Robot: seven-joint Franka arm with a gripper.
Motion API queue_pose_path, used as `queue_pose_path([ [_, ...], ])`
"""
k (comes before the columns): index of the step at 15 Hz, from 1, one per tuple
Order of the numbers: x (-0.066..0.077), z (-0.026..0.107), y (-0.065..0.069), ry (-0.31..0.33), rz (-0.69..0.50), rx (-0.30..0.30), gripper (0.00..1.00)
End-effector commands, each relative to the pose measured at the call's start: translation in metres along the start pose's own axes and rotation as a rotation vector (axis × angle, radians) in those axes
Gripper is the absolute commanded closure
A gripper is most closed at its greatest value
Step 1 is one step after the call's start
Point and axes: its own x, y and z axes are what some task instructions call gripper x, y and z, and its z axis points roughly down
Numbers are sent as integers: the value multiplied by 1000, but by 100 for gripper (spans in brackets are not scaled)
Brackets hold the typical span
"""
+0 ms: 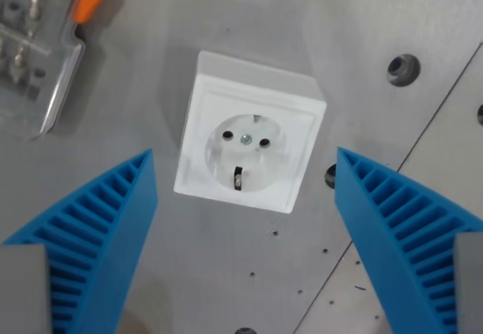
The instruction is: Move above the white socket
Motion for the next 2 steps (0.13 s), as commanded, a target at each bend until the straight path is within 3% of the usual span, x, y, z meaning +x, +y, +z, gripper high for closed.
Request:
queue_pose_path([
  [1, -1, 4, 6, 105, 97, 46, 0],
  [2, -1, 5, 6, 105, 92, 45, 0],
])
